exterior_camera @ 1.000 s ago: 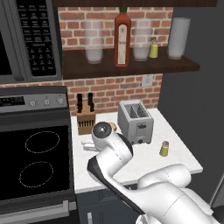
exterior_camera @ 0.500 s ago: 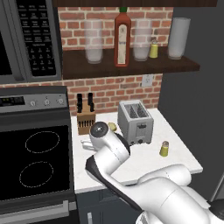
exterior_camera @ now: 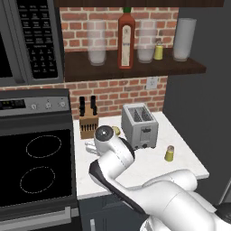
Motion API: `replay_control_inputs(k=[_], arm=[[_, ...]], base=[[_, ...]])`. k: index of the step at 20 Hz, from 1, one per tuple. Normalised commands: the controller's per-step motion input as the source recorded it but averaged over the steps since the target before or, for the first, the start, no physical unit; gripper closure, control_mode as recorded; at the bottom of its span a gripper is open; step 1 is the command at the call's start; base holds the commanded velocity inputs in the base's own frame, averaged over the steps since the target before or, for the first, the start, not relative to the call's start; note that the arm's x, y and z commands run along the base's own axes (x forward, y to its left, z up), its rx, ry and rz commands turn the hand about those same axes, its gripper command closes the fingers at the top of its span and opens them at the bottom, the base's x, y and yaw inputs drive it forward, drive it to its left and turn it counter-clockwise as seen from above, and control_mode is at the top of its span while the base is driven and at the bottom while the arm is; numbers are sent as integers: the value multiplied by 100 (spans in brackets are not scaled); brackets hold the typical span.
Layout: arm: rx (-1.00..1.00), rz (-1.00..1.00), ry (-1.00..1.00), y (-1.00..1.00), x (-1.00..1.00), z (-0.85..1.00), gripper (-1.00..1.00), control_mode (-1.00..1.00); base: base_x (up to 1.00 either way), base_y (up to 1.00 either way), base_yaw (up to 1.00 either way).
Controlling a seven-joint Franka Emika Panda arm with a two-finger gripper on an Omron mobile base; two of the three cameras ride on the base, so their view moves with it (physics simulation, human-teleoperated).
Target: Put the shaker and condiment bottle from the counter next to their counterparts in the cabinet.
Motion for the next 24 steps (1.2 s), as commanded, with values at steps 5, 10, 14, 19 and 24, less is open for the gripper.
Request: replay_control_inputs(k=[5,10,14,19,24], arm=[[7,-5,-1,-8,0,-6,-100,-100],[8,-5,-1,-10,0,-6,-100,-100],[5,-5,-4,-1,2,-6,-100,-100],[2,-4,-5,0,0,-5,-100,-100],[1,-4,-3,0,2,-6,-100,-100]], base=[[0,0,0],[0,0,0],[0,0,0],[0,0,0],[0,0,0]])
